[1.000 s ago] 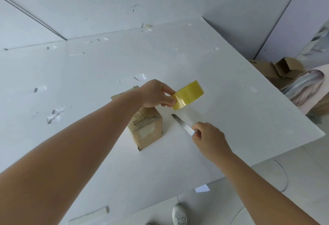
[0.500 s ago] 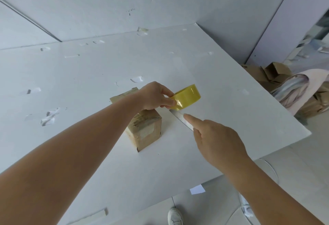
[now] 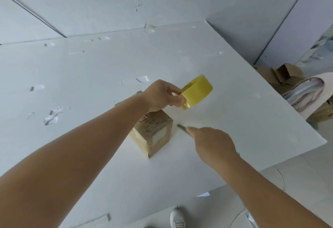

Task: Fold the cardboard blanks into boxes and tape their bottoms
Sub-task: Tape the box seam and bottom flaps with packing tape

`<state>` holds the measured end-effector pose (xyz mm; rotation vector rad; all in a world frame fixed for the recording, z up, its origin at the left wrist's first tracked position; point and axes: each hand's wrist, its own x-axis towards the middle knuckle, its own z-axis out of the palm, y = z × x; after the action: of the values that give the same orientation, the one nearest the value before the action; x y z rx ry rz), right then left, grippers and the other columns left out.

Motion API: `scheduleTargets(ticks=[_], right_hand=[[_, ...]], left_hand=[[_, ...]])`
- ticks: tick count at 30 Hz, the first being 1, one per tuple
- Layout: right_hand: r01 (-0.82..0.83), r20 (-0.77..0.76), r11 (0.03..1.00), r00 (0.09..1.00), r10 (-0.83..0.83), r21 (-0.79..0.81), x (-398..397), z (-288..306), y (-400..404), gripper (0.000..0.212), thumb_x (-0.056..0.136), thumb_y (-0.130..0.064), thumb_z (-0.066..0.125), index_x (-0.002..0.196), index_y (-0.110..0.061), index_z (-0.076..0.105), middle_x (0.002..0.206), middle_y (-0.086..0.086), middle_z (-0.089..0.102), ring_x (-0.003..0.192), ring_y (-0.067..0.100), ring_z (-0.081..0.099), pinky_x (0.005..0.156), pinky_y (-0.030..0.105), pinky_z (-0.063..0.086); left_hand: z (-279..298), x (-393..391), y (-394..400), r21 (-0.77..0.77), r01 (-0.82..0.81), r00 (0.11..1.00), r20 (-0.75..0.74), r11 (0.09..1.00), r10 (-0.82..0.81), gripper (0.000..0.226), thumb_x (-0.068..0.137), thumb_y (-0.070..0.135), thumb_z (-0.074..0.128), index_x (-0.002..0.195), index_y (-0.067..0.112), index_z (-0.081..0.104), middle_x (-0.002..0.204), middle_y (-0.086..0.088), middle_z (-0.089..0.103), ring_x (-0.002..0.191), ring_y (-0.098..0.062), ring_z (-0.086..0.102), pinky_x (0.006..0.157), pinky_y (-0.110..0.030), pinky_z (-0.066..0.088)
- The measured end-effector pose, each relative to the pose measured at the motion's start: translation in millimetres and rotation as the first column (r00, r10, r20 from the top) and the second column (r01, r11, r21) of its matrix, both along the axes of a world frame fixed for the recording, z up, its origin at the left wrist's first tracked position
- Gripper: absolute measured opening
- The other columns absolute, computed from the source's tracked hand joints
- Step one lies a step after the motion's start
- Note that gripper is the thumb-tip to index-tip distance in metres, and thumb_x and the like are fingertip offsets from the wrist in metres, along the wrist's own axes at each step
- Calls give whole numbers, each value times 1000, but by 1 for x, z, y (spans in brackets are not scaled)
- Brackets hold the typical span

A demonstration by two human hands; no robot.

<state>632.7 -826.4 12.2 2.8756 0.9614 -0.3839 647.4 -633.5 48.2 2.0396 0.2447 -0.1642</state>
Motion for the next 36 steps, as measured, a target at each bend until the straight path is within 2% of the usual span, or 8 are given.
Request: scheduleTargets(ticks=[5, 9, 11, 14, 20, 28, 31, 36], right_hand=[[97, -2, 990, 995, -98, 104, 19, -38, 0, 70, 92, -5, 38, 148, -39, 14, 107, 5, 44, 100, 23, 48, 72, 29, 41], [128, 40, 952, 989, -145, 277, 26, -60, -1, 50, 95, -34, 33, 145, -31, 29, 116, 5, 53, 109, 27, 49, 87, 34, 41], [365, -275, 714, 930, -245, 598, 20, -48, 7, 50, 92, -50, 34, 129, -23, 52, 112, 1, 61, 109, 21, 54, 85, 27, 43], [728, -757, 325, 652, -55, 604, 4, -22, 31, 50, 80, -60, 54, 105, -19, 66, 105, 0, 68, 104, 14, 60, 82, 23, 47], [929, -925, -22, 370, 89, 370, 0, -16, 64, 15, 83, -29, 70, 83, -15, 68, 93, 12, 71, 96, 24, 65, 98, 41, 46], [919, -924, -134, 380, 46, 371, -5, -23, 73, 11, 87, -25, 67, 82, -16, 63, 75, -4, 70, 82, 14, 63, 78, 27, 48], [915, -923, -130, 385, 1, 382, -8, -24, 74, 13, 87, -28, 66, 80, -18, 61, 74, -3, 64, 74, 11, 55, 74, 24, 44], [919, -927, -132, 376, 17, 371, -7, -25, 73, 14, 87, -26, 67, 79, -17, 60, 73, -1, 64, 70, 11, 58, 66, 20, 44]], left_hand=[[3, 0, 1, 4, 18, 999, -29, 1000, -17, 16, 81, 23, 75, 97, 24, 74, 73, 5, 70, 76, -8, 60, 85, -22, 48], [7, 0, 5, 15, 10, 998, -63, 1000, -9, 24, 78, 25, 77, 102, 25, 74, 75, 3, 69, 74, -5, 57, 72, -18, 43], [7, 0, 4, 17, 3, 998, -69, 1000, -2, 27, 76, 26, 79, 103, 26, 74, 71, 6, 67, 72, -4, 56, 69, -17, 41], [5, 2, 3, 41, -7, 997, -75, 999, 10, 28, 74, 27, 80, 101, 27, 74, 75, 2, 68, 76, -8, 59, 74, -21, 44], [1, 2, 0, 54, -34, 996, -83, 998, 38, 31, 76, 26, 79, 106, 25, 73, 88, -5, 74, 88, -12, 65, 80, -21, 47], [-9, -2, -8, 46, -138, 990, -6, 989, 139, 15, 78, 27, 77, 91, 31, 72, 67, 12, 71, 69, -5, 61, 65, -17, 46], [-7, 2, -6, -119, -268, 956, 89, 956, 280, 23, 80, 24, 75, 102, 20, 74, 70, 9, 71, 66, -5, 59, 72, -18, 49], [2, -4, -3, -301, -290, 923, 164, 908, 349, 7, 84, 17, 72, 91, 19, 73, 68, 6, 68, 66, -7, 57, 70, -14, 49]])
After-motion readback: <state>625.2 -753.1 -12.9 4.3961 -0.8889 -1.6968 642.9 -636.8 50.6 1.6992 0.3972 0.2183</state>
